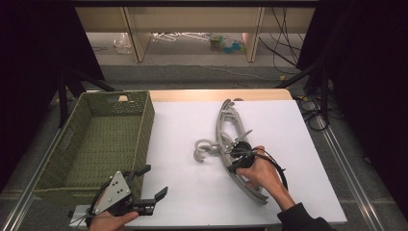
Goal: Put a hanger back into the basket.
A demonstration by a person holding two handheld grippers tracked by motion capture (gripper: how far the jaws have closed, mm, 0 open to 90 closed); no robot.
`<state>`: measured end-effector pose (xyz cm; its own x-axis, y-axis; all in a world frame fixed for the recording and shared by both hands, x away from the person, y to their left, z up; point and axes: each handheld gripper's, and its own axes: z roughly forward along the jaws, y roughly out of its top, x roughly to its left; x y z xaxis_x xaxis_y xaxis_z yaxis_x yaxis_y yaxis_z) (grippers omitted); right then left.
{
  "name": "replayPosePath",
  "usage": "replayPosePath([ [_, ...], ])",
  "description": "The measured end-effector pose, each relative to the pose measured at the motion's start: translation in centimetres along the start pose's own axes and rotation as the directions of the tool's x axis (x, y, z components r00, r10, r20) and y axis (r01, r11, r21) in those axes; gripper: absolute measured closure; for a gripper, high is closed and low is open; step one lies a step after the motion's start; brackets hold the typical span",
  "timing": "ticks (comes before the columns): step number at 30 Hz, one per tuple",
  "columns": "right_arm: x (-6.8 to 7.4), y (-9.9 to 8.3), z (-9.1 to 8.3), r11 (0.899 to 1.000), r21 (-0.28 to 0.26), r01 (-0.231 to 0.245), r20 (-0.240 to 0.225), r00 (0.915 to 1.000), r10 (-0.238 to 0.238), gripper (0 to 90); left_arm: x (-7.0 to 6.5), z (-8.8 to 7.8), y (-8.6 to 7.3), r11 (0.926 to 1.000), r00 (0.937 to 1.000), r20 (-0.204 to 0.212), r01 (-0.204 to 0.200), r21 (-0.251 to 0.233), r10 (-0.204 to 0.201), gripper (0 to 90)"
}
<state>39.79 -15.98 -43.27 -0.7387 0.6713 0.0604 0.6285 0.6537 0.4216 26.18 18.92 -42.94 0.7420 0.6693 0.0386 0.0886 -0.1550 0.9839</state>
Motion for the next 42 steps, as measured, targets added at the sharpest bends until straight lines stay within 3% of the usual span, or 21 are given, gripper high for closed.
replayPosePath([
  [10,-0.6,-0.4,-2.3,1.0,-0.023,0.009,0.015,0.9999,-0.008,75.6,0.1,-0.1,0.0,1.0,1.0,-0.004,0.002,-0.001,-0.002,15.9],
  [16,-1.0,-0.8,-3.3,0.999,0.002,0.054,0.058,0.9968,-0.054,77.3,0.1,-0.1,0.0,1.0,1.0,-0.005,0.001,0.0,-0.001,15.9],
  [17,-1.1,-1.0,-3.7,0.997,0.006,0.075,0.087,0.9934,-0.075,81.9,0.1,-0.1,0.0,1.0,1.0,-0.006,-0.001,0.003,0.001,15.9],
  [20,-1.2,-1.0,-4.2,0.994,-0.014,0.109,0.084,0.9907,-0.107,82.2,0.2,-0.1,0.0,1.0,0.9999,-0.006,-0.008,0.002,0.008,15.9],
  [21,-0.8,-1.0,-4.4,0.994,-0.037,0.107,0.018,0.9942,-0.106,83.1,0.2,-0.1,0.0,1.0,0.9999,-0.006,-0.009,0.004,0.009,15.9],
  [22,-0.6,-0.9,-4.4,0.99,-0.012,0.142,0.056,0.9884,-0.141,83.0,0.2,-0.1,0.0,1.0,0.9999,-0.007,-0.009,0.004,0.009,15.9],
  [23,-0.5,-0.9,-4.3,0.987,0.0,0.162,0.058,0.9851,-0.162,83.0,0.2,-0.1,0.0,1.0,0.9999,-0.007,-0.009,0.003,0.009,15.9],
  [28,-0.3,-1.1,-4.1,0.981,0.001,0.196,0.029,0.9802,-0.196,82.9,0.3,-0.1,0.0,0.9999,0.9999,-0.009,-0.012,0.005,0.012,15.9],
  [29,-0.1,-1.3,-4.2,0.975,0.002,0.224,0.01,0.9746,-0.224,82.9,0.3,0.0,0.0,0.9999,0.9998,-0.01,-0.016,0.002,0.017,15.9],
  [31,0.0,-1.4,-4.3,0.973,-0.001,0.23,0.004,0.9733,-0.23,83.0,0.2,0.0,-0.1,0.9993,0.9994,-0.016,-0.031,0.023,0.031,16.0],
  [34,0.3,-1.8,-4.6,0.959,-0.018,0.282,-0.023,0.9591,-0.282,83.0,-0.1,0.2,-0.2,0.9987,0.9991,-0.014,-0.038,0.033,0.039,16.0],
  [36,0.7,-2.2,-5.1,0.944,-0.036,0.327,-0.047,0.9433,-0.329,83.0,-0.4,0.6,-0.5,0.9943,0.9974,-0.025,-0.066,0.084,0.068,16.8],
  [37,0.7,-2.2,-5.1,0.944,-0.036,0.327,-0.047,0.9433,-0.329,83.0,-0.4,0.6,-0.5,0.9943,0.9974,-0.025,-0.066,0.084,0.068,16.9],
  [40,1.1,-2.5,-5.6,0.926,-0.044,0.375,-0.074,0.9232,-0.377,83.0,-0.7,1.1,-0.8,0.9892,0.9966,-0.01,-0.081,0.123,0.082,18.8],
  [42,1.1,-2.6,-5.7,0.923,-0.048,0.382,-0.078,0.9198,-0.385,83.0,-0.9,1.7,-0.8,0.9821,0.9951,-0.01,-0.095,0.162,0.098,19.8],
])
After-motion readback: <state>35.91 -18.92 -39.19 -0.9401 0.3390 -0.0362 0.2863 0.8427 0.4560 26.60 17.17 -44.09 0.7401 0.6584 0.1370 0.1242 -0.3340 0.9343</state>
